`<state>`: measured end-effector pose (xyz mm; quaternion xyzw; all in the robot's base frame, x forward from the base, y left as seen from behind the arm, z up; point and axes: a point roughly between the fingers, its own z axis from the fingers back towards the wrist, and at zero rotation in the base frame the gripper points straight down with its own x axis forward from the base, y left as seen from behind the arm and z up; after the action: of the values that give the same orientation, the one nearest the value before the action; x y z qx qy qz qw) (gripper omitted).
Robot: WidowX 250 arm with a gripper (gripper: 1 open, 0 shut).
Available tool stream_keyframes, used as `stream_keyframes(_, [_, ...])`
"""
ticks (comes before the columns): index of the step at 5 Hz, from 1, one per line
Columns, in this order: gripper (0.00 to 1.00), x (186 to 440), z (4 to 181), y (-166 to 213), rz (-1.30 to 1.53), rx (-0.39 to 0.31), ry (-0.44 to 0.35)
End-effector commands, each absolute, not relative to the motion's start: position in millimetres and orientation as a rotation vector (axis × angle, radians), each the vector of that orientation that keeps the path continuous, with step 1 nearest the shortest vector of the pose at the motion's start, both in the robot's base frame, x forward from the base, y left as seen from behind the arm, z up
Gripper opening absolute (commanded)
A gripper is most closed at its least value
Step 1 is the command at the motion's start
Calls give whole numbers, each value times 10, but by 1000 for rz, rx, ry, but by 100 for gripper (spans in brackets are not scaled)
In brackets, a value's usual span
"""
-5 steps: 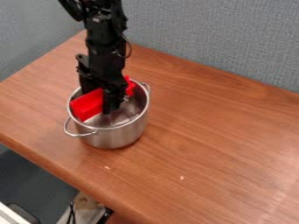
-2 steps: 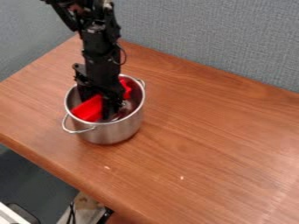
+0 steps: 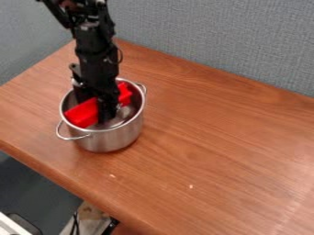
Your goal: Move the red object from the metal pot to the table
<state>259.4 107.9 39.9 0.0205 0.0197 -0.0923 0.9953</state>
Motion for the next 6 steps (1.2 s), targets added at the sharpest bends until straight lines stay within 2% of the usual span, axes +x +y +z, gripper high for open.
stream_keyframes(1, [0,2559,587,1067,-211,98,-30])
stream_keyframes(4, [0,2445,814,1045,-94,13,88])
stream_keyframes(6, [0,2398,747,868,-230,53,106])
